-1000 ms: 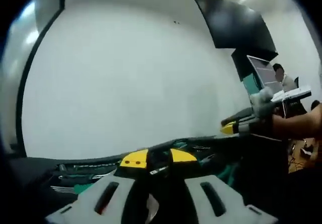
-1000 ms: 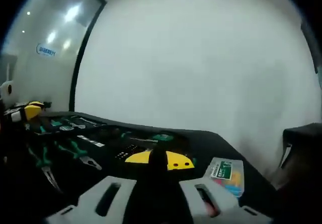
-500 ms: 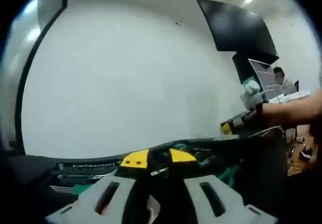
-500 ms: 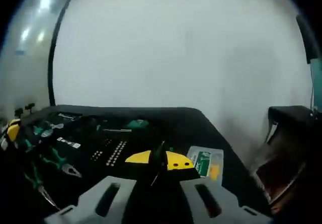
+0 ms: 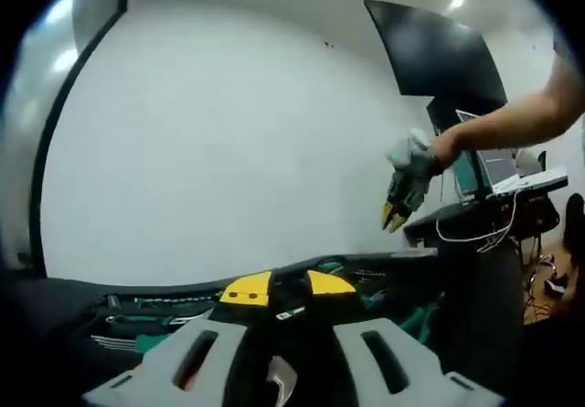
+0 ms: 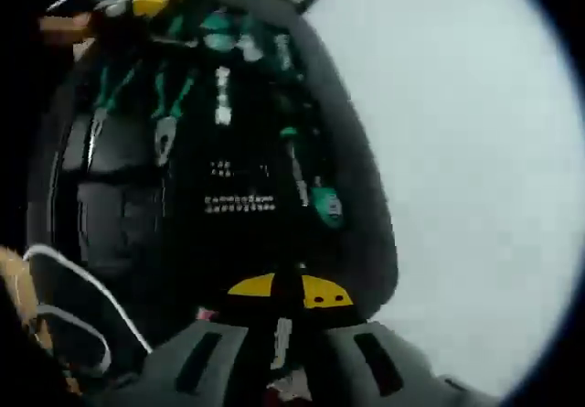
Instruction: Pick up the tools and put them into their designated positions in the toolbox.
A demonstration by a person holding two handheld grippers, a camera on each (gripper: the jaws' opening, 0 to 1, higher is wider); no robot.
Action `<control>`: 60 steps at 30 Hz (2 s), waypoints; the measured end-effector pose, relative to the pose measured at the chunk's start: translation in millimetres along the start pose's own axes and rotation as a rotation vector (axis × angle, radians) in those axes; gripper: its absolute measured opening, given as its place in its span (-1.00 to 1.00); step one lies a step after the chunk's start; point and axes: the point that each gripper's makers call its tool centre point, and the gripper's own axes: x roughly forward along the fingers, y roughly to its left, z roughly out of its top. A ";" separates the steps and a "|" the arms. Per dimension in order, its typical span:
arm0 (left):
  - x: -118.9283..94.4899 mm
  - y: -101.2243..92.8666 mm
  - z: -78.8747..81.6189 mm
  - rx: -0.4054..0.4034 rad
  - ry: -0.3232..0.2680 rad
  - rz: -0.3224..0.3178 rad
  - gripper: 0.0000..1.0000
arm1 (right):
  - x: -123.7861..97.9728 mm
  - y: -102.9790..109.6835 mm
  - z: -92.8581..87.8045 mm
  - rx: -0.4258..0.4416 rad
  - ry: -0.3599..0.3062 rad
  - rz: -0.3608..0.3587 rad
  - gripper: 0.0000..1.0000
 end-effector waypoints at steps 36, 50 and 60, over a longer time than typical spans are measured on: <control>-5.2 11.1 -4.7 0.020 0.023 0.055 -0.76 | 83.6 44.3 -44.8 -0.798 0.051 0.378 -0.85; -4.5 11.9 -1.6 0.007 0.007 0.053 -0.76 | -10.5 -34.1 -24.8 -0.965 0.260 0.222 -0.86; -4.2 13.0 1.4 -0.011 -0.009 0.052 -0.76 | -12.0 -63.6 48.0 -0.789 0.103 0.103 -0.86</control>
